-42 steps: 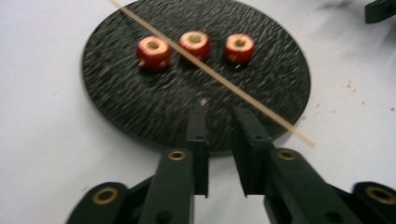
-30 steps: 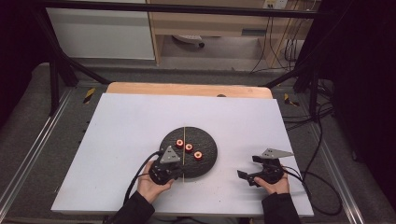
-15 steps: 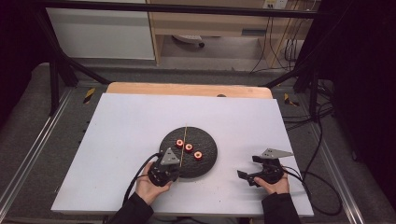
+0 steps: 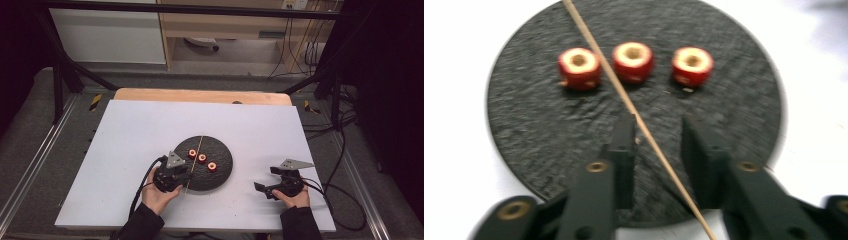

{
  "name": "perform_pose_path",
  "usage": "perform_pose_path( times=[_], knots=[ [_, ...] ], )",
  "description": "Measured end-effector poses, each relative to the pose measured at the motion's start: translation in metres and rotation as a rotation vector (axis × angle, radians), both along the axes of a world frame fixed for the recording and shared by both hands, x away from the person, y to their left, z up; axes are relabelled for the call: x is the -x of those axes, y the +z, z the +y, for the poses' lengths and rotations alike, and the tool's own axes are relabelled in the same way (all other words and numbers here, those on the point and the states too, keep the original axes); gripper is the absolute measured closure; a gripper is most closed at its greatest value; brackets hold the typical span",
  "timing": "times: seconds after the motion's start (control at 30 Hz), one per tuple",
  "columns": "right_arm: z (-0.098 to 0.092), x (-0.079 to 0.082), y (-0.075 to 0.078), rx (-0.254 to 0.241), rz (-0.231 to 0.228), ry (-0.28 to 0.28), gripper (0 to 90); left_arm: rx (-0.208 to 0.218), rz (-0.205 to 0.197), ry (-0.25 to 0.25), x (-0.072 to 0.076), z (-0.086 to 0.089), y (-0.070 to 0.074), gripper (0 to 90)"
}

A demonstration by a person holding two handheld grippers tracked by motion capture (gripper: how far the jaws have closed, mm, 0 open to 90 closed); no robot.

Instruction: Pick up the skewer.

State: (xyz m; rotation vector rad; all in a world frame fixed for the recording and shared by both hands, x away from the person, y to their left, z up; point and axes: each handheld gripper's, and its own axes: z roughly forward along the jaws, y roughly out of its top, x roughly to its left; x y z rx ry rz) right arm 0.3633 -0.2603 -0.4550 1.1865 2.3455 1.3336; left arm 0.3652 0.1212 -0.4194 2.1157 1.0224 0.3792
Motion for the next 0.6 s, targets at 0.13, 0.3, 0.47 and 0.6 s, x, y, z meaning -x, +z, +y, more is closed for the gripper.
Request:
perform_pose_path(
  times=[0.13, 0.3, 0.47, 0.6],
  knots=[
    [0.000, 0.000, 0.000, 0.000, 0.002, 0.002, 2.2, -0.024, 0.007, 0.045, -0.006, -0.007, -0.005, 64.1],
    [0.000, 0.000, 0.000, -0.004, 0.002, 0.000, 2.3, -0.044, 0.005, 0.076, -0.008, -0.015, -0.010, 67.5],
    [0.000, 0.000, 0.000, -0.007, 0.001, 0.000, 2.3, -0.057, -0.009, 0.125, -0.007, -0.020, -0.013, 72.9],
    [0.000, 0.000, 0.000, -0.006, 0.000, 0.004, 2.3, -0.049, -0.011, 0.143, -0.006, -0.021, -0.015, 76.7]
  ],
)
